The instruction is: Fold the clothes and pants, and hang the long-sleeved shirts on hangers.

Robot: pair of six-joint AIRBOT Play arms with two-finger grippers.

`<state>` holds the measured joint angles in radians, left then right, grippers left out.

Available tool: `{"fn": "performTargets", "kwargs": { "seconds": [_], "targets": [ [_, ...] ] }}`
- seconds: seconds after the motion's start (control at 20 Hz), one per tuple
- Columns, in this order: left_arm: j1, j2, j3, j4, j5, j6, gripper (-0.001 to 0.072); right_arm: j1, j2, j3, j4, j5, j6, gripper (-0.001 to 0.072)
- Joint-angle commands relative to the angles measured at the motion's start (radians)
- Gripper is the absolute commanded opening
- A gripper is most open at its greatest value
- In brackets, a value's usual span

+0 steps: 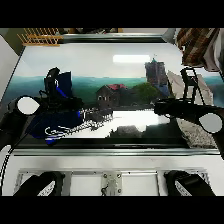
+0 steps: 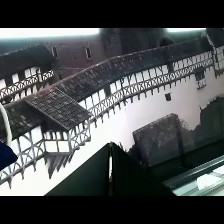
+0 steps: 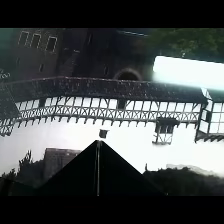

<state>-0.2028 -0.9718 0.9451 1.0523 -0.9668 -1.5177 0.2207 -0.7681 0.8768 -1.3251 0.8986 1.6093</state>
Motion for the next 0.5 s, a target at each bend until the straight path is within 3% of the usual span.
{"fn": "performTargets", "kwargs": {
  "seconds": [0.0, 0.3, 0.35, 0.4, 0.45],
  "targets": [
    [-0.001, -0.001, 0.000, 0.000, 0.001, 0.003, 0.0008, 0.000, 0.001, 0.000, 0.000, 0.000, 0.000, 0.0015],
    [0.000, -0.001, 0.000, 0.007, 0.028, 0.016, 0.0012, 0.000, 0.001, 0.000, 0.000, 0.000, 0.000, 0.0015],
    [0.010, -0.001, 0.003, 0.037, 0.064, 0.068, 0.0270, 0.000, 0.001, 0.000, 0.000, 0.000, 0.000, 0.0015],
    [0.024, -0.005, 0.014, 0.096, 0.090, 0.101, 0.0720, 0.000, 0.001, 0.000, 0.001, 0.000, 0.000, 0.0015],
    [0.047, -0.020, 0.034, 0.179, 0.104, 0.087, 0.0694, 0.000, 0.001, 0.000, 0.000, 0.000, 0.000, 0.0015]
  ]
}}
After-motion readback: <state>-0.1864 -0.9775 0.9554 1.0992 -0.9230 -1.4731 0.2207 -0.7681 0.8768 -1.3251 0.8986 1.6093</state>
